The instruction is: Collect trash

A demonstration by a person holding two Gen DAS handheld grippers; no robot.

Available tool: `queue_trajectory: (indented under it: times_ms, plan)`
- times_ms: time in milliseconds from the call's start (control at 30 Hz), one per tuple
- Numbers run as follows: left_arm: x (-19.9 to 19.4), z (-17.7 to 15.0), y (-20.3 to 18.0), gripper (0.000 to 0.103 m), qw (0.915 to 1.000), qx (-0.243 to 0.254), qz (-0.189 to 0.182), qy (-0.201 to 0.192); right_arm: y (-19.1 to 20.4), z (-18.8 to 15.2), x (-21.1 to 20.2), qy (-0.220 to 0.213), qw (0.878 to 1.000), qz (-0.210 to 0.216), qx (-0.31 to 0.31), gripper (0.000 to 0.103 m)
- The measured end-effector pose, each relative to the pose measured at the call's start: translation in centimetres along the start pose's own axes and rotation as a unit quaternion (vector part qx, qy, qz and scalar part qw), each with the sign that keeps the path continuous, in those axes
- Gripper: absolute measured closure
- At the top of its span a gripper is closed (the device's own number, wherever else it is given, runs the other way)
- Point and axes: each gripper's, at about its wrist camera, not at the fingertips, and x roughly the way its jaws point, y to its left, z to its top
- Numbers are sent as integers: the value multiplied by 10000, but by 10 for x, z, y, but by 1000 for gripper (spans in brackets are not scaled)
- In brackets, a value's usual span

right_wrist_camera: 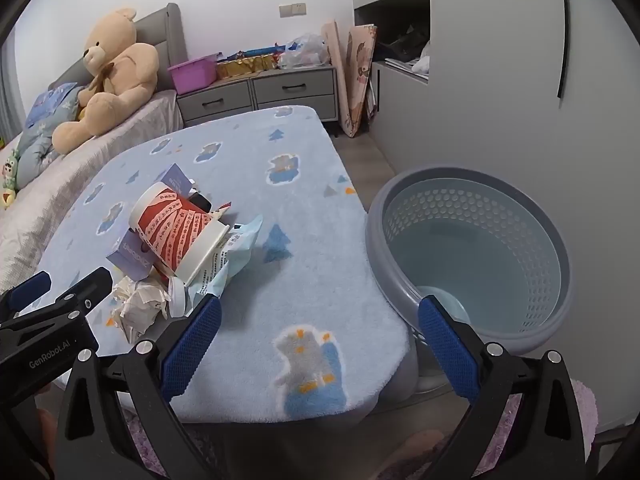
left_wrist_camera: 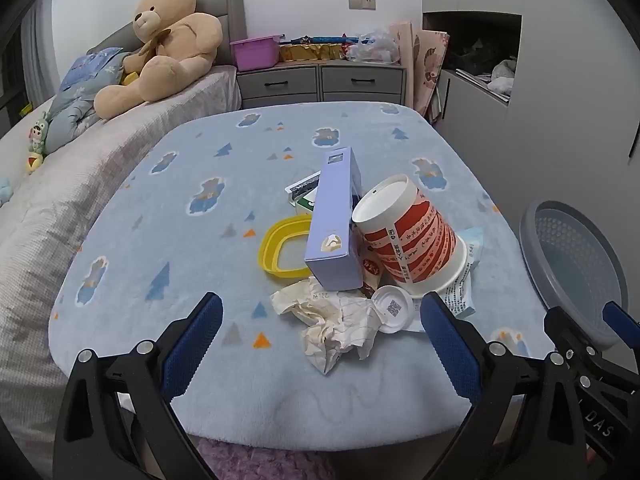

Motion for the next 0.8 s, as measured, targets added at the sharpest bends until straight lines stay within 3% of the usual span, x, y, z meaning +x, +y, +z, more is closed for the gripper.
queue_trajectory:
  times_ms: [800]
  plan:
    - [-6, 2, 5, 8, 10000, -28, 1, -58, 3, 0, -1, 6, 10000, -30, -66, 6]
